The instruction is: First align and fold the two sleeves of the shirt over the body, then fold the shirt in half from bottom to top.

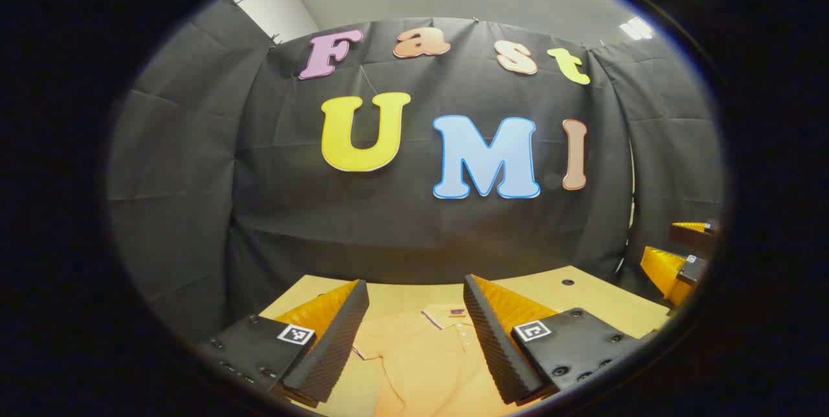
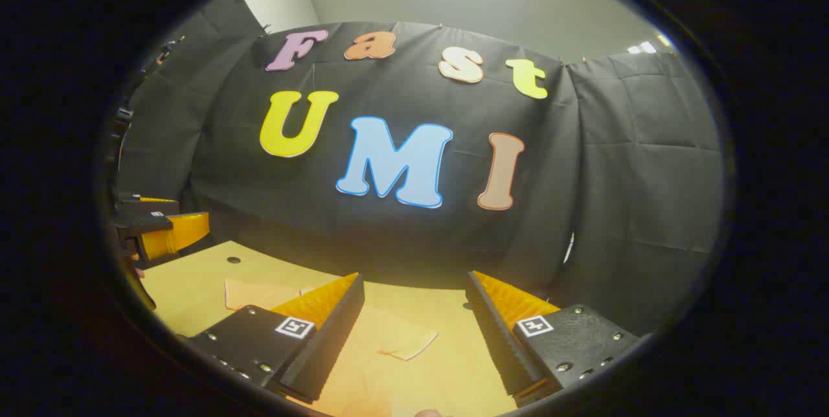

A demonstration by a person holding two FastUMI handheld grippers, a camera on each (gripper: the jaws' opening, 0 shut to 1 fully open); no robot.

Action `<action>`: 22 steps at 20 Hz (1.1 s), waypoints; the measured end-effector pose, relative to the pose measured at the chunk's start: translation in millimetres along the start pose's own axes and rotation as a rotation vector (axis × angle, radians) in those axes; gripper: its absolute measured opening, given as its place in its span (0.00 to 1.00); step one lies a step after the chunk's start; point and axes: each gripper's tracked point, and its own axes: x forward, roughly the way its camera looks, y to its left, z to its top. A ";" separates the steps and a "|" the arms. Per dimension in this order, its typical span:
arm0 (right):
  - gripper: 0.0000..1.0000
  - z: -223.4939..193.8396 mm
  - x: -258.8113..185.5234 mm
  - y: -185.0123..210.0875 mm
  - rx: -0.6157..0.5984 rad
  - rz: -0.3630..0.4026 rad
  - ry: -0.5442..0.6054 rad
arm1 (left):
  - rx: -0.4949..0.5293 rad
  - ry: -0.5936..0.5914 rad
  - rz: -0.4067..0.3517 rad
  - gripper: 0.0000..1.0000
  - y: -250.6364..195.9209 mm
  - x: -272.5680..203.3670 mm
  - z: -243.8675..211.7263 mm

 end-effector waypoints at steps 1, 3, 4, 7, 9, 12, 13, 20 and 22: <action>0.98 -0.8 0.7 1.0 0.006 0.002 0.005 | 0.004 0.002 0.002 0.96 1.9 2.0 -0.6; 0.98 -2.3 2.3 2.8 0.009 0.004 0.011 | 0.015 0.001 0.006 0.96 5.1 3.4 -1.3; 0.98 -4.8 3.5 3.4 0.006 0.005 0.015 | 0.018 0.002 0.007 0.95 6.0 4.5 -1.7; 0.98 -6.1 5.7 5.0 0.006 0.009 0.019 | 0.025 0.006 0.012 0.96 8.0 6.7 -5.1; 0.98 -8.1 7.6 7.6 0.013 0.015 0.027 | 0.028 0.012 0.016 0.96 8.8 7.7 -7.9; 0.98 -12.6 11.0 9.7 0.023 0.023 0.041 | 0.032 0.012 0.018 0.96 8.4 7.9 -8.8; 0.98 -13.5 11.9 9.9 0.023 0.025 0.045 | 0.033 0.012 0.019 0.96 8.0 8.9 -9.3; 0.98 -17.2 19.7 6.2 0.031 0.035 0.059 | 0.034 0.014 0.024 0.96 2.3 15.8 -10.5; 0.98 -17.7 23.2 4.1 0.029 0.034 0.056 | 0.033 0.010 0.024 0.95 0.7 17.4 -9.7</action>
